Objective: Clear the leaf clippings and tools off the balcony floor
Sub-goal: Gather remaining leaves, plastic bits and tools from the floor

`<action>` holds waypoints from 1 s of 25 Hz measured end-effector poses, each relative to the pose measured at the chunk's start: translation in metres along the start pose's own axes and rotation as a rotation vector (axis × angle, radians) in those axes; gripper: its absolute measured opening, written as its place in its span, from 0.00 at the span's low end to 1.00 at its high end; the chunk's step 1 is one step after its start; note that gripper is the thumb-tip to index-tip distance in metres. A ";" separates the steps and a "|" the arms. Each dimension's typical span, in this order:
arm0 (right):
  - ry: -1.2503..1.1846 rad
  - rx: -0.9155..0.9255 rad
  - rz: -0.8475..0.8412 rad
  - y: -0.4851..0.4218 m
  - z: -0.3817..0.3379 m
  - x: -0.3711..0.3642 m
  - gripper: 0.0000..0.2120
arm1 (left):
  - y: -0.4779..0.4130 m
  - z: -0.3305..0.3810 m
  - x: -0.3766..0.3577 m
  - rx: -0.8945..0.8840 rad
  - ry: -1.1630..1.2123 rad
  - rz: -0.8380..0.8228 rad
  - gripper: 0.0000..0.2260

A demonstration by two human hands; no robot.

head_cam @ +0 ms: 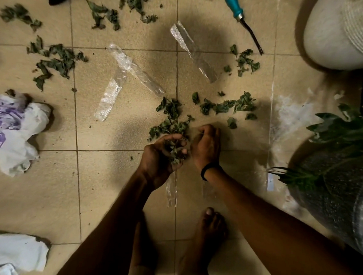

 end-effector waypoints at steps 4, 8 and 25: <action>0.077 0.190 -0.131 -0.003 -0.027 -0.022 0.20 | 0.002 0.006 0.017 0.000 0.131 0.075 0.14; 0.381 0.324 -0.309 0.002 -0.038 -0.054 0.28 | 0.001 0.021 0.030 -0.124 -0.005 0.279 0.09; 0.136 0.179 -0.195 0.032 0.015 -0.015 0.32 | -0.032 0.037 0.034 -0.614 -1.669 0.485 0.20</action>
Point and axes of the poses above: each hand's wrist, its own y-axis away from the middle knuckle, its own x-axis out of the back of the hand, z = x × y, the point moved 7 cm from there along -y, towards the middle knuckle, and after that the axes turned 2 degrees about -z, right-handed, at the moved point
